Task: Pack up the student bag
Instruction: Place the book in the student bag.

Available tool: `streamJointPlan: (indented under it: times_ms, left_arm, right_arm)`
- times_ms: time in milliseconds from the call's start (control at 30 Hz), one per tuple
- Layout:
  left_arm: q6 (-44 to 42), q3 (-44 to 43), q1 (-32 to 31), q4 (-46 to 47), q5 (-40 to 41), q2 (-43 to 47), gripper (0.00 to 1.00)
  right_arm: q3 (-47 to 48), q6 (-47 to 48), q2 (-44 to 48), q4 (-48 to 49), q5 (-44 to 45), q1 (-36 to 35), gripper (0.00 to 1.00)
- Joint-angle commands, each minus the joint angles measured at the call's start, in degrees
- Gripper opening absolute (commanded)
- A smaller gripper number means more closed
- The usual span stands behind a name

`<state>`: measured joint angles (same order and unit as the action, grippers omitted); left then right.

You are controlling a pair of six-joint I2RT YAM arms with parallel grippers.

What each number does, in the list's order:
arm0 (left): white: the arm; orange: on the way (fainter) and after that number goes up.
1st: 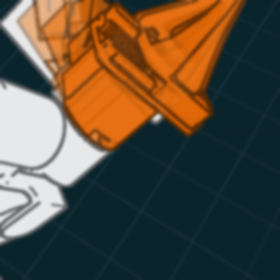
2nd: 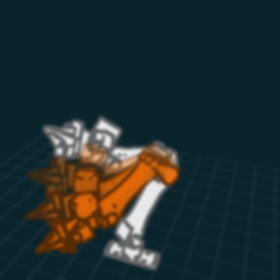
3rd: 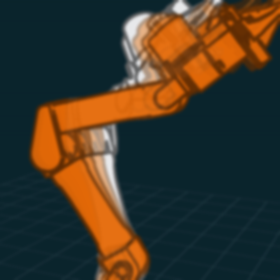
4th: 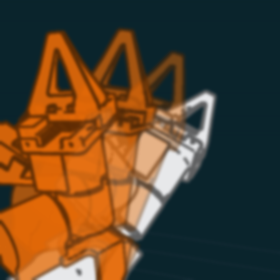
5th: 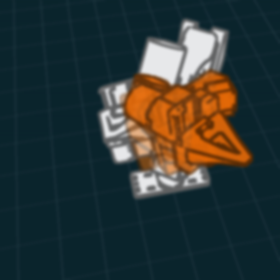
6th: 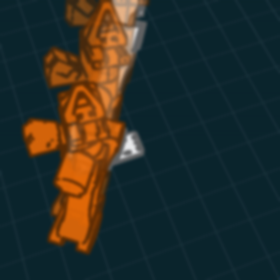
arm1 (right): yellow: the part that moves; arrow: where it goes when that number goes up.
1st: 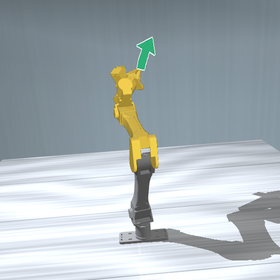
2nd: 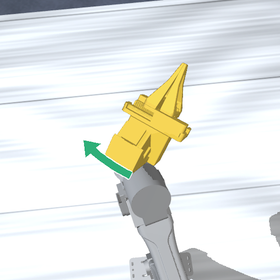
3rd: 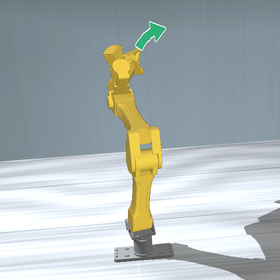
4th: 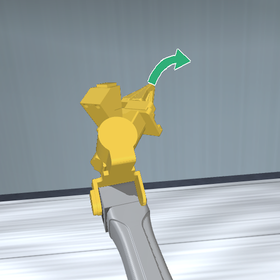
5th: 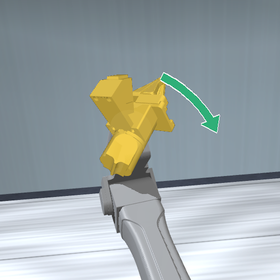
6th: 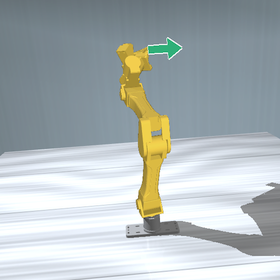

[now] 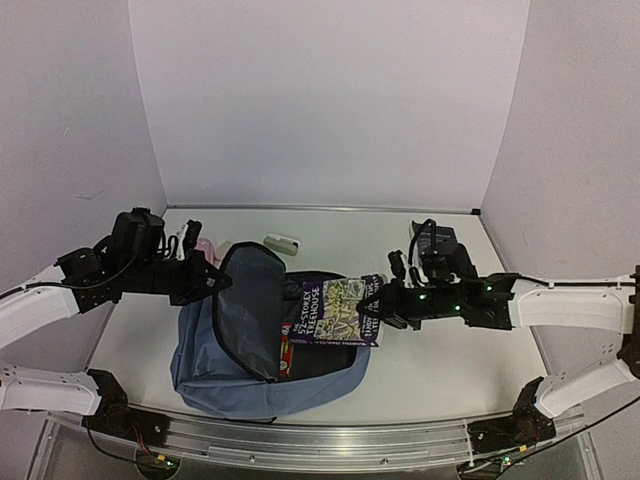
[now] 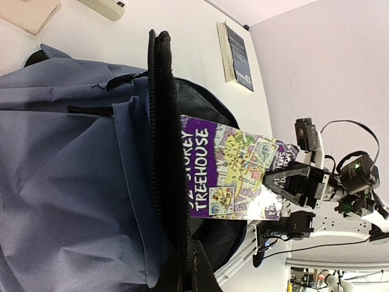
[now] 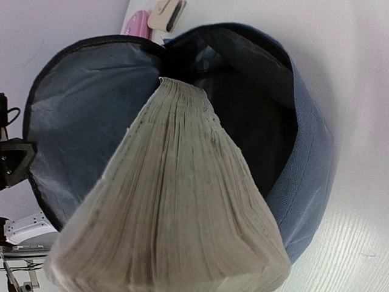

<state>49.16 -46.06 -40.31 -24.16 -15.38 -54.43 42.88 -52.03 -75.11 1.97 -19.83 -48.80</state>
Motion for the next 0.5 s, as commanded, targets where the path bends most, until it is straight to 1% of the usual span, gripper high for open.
streamJointPlan:
  times_ms: [0, 200, 267, 333, 467]
  left_arm:
    - [-1.9, -3.2, 0.5, 0.1, -1.4, 0.4, 0.00]
    - [-2.4, -3.3, 0.5, 2.3, -3.1, -1.1, 0.00]
    - [-2.6, -3.6, 0.5, 2.9, -3.7, -1.9, 0.00]
    - [-2.6, -3.6, 0.5, 4.4, -4.6, -2.8, 0.00]
    - [-2.3, -3.7, 0.5, 7.1, -6.5, -4.6, 0.00]
  right_arm:
    - [5.5, 0.8, -4.7, 9.6, -6.8, -0.3, 0.00]
    - [12.3, 1.9, -15.2, 13.6, -14.8, -1.8, 0.00]
    - [14.2, 1.7, -19.0, 16.4, -16.7, -2.8, 0.00]
    - [17.0, 1.5, -23.4, 18.0, -17.3, -3.7, 0.00]
    - [22.0, 0.8, -31.9, 18.0, -16.1, -4.3, 0.00]
